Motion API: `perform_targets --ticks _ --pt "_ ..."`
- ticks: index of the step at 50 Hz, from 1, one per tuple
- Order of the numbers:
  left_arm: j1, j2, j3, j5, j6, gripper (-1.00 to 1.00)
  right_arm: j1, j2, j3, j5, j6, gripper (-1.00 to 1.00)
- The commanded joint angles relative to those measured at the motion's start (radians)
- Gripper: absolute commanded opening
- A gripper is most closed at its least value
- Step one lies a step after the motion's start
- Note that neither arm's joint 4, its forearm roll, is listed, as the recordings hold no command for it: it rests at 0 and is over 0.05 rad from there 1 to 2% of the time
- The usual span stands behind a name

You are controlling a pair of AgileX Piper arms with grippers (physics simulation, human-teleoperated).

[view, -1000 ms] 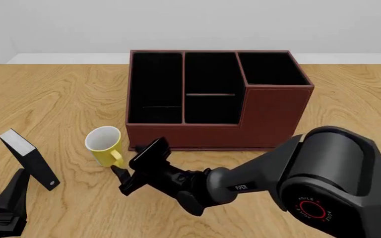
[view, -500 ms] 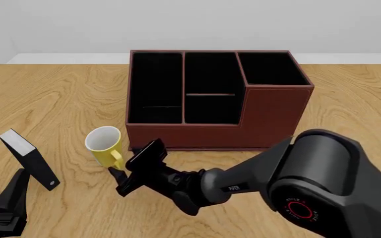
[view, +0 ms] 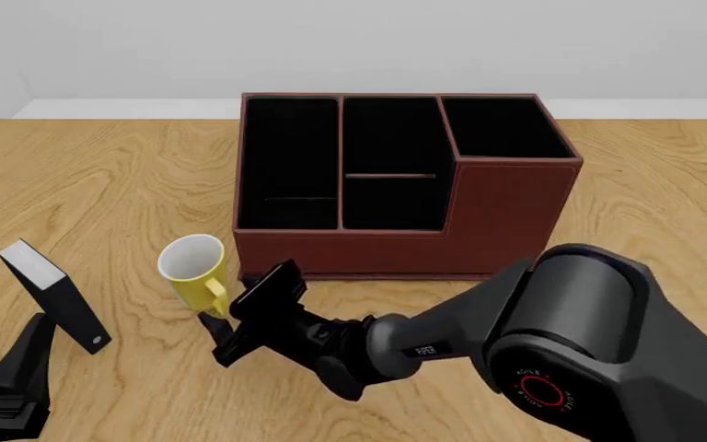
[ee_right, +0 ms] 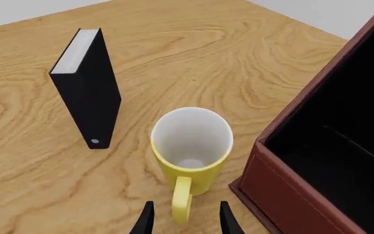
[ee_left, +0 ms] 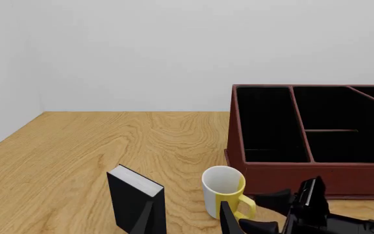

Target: Pick up the yellow and white mug and place it to the right of the caddy.

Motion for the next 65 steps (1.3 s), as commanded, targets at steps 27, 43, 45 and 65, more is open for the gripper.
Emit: perform_targets --ticks 27,43,45,65 --pt "0.000 0.000 0.000 0.000 0.000 1.00 0.002 0.024 -0.026 0.004 -0.010 -1.00" --pt "0.000 0.000 0.000 0.000 0.000 1.00 0.009 -0.021 0.022 -0.029 -0.021 -1.00" --pt "0.000 0.000 0.000 0.000 0.000 1.00 0.005 -0.033 0.031 -0.033 -0.028 -1.00" --pt "0.000 0.000 0.000 0.000 0.000 1.00 -0.002 -0.148 0.115 -0.068 -0.075 -1.00"
